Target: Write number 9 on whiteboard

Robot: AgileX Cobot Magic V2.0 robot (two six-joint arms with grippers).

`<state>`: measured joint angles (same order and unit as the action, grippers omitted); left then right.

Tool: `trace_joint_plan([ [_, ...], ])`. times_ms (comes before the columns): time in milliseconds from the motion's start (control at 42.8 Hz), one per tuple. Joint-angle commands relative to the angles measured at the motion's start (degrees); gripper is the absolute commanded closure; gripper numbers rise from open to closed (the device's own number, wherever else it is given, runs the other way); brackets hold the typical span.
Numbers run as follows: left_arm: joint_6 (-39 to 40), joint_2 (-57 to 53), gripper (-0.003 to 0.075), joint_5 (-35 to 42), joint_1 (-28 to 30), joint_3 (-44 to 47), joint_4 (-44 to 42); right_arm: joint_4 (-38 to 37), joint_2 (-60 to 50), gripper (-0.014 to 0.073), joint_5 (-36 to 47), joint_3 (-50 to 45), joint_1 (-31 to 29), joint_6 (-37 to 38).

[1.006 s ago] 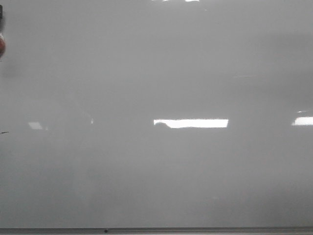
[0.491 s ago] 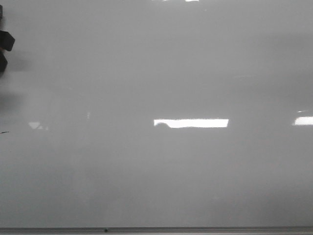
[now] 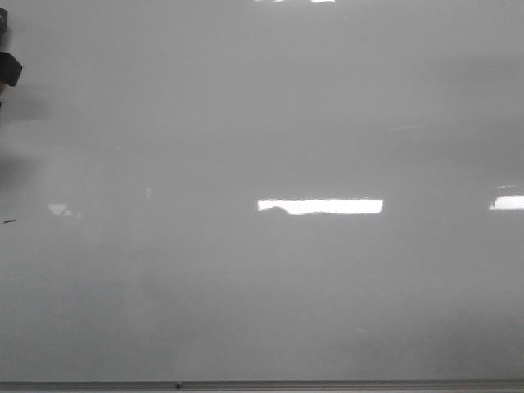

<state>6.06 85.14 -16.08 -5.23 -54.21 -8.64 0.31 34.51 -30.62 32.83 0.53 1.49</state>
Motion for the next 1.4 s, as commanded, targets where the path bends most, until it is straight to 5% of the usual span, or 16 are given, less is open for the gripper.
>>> trace_joint_plan([
  [0,0.1,-5.0,0.0719,-2.1,-0.4,-1.7,0.1,0.8,0.4,0.0074,3.4,2.7,0.1,-0.7],
  [304,-9.1,-14.8,0.0739,-23.0,-3.4,-5.2,0.8,1.0,2.3,0.0074,-9.0,8.9,0.1,-0.7],
  [468,-22.2,-15.1,0.0739,-34.4,-10.3,-10.2,8.2,1.2,5.9,0.0074,-14.0,11.4,0.3,-2.7],
  [702,-40.1,-14.7,0.0739,-37.8,-24.1,-11.2,17.3,10.6,11.5,0.0074,-18.6,13.7,0.3,-13.1],
  [865,-43.0,-13.1,0.0739,-37.5,-33.4,-11.6,17.3,19.5,13.5,0.0076,-20.5,13.8,1.8,-25.4],
  [1076,-43.4,-9.5,0.0739,-37.5,-43.0,-11.6,17.3,22.7,13.5,0.0076,-22.1,13.8,12.8,-37.5],
  [1380,-43.5,-6.4,0.0739,-37.5,-50.6,-11.6,17.3,22.7,13.8,0.0076,-19.6,13.8,30.4,-42.9],
])
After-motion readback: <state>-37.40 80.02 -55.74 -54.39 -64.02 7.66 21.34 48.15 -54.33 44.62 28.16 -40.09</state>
